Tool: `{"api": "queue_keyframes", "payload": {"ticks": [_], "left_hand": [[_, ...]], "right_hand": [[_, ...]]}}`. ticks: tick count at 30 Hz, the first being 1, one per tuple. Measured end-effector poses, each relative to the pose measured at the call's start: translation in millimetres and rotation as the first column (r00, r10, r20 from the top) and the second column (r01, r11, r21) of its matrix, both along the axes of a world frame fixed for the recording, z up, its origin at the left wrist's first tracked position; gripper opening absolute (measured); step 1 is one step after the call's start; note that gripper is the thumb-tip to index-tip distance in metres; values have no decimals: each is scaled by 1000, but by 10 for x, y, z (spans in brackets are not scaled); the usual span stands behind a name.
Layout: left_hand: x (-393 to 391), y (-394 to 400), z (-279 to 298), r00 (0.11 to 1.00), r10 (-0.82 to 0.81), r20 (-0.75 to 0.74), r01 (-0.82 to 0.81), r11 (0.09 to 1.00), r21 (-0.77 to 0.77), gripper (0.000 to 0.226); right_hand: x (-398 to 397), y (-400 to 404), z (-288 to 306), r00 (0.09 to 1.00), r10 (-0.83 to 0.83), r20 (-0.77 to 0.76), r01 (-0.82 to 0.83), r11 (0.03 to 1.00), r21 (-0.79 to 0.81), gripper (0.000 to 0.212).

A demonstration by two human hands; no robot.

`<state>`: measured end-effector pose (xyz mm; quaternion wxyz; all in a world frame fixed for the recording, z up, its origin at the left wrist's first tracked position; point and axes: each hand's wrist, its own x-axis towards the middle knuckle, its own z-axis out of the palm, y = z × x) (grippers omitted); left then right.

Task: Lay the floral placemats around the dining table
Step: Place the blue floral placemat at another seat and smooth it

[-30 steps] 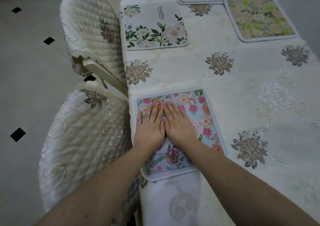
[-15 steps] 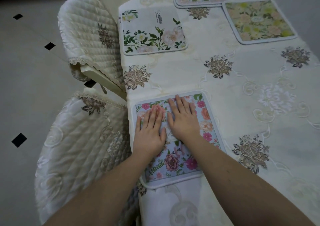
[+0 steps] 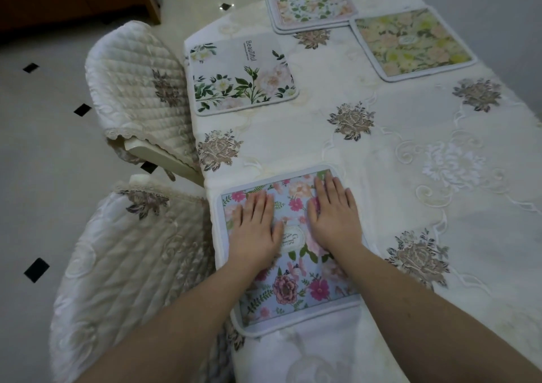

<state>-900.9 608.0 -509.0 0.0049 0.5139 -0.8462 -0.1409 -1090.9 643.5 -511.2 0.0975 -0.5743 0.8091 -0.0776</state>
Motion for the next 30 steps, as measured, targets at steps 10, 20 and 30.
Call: {"api": "queue_keyframes", "payload": {"ticks": [10,20,30], "left_hand": [[16,-170,-4,996,92,-9,-92,996,-15,63],[351,-96,87,993,106,61,-107,994,21,68],[715,28,259,944,276,179,-282,959,9,63]], "right_hand": [[-5,14,2,1000,9,-14,-9,1000,-18,61],[-182,490,34,999,45,1,-45,999,7,62],[-130,1141,104,999,-46,-9,46,998,32,65]]}}
